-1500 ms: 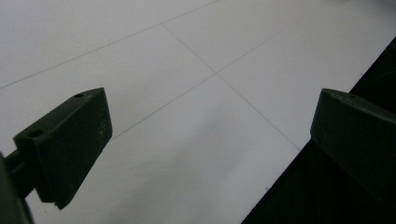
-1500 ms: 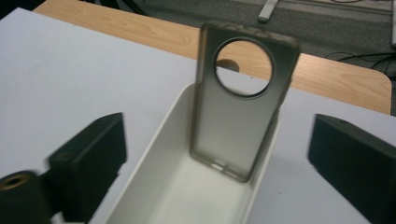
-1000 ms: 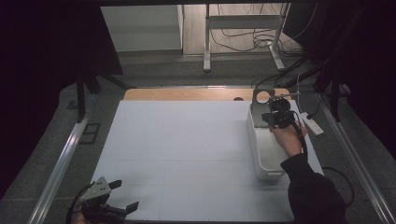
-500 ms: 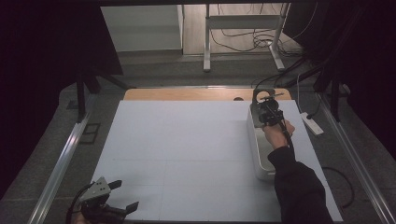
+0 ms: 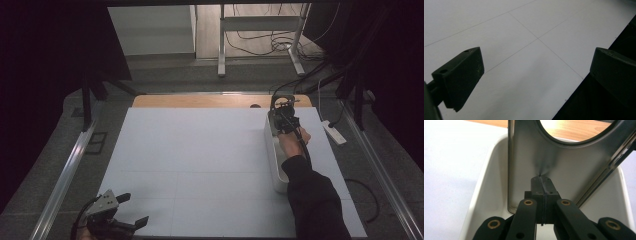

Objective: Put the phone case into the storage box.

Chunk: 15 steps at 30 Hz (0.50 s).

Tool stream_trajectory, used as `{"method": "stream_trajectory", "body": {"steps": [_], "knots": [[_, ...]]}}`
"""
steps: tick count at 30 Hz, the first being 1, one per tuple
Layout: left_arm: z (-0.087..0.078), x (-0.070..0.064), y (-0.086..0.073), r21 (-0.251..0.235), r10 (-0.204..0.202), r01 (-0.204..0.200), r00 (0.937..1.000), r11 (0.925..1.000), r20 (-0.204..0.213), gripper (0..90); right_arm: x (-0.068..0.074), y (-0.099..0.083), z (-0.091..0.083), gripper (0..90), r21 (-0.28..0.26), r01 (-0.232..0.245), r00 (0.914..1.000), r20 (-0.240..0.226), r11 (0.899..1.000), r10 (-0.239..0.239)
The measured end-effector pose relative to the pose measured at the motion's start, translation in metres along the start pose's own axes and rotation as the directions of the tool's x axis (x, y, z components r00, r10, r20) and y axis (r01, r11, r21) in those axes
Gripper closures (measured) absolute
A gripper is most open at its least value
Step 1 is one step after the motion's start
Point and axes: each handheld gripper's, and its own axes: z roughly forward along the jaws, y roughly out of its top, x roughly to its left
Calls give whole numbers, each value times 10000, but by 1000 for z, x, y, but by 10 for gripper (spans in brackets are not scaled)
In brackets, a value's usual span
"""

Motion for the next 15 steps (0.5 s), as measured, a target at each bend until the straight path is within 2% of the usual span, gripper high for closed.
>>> {"method": "stream_trajectory", "body": {"steps": [9,15], "knots": [[0,0,0,28,6,-6,10000,10000,-3,0,-1,1,2,900,-581,-127,9999,-73,9982,123],[1,0,0,47,15,-15,10000,10000,-10,1,-2,1,2,900,-622,-127,9999,-125,9980,120]]}}
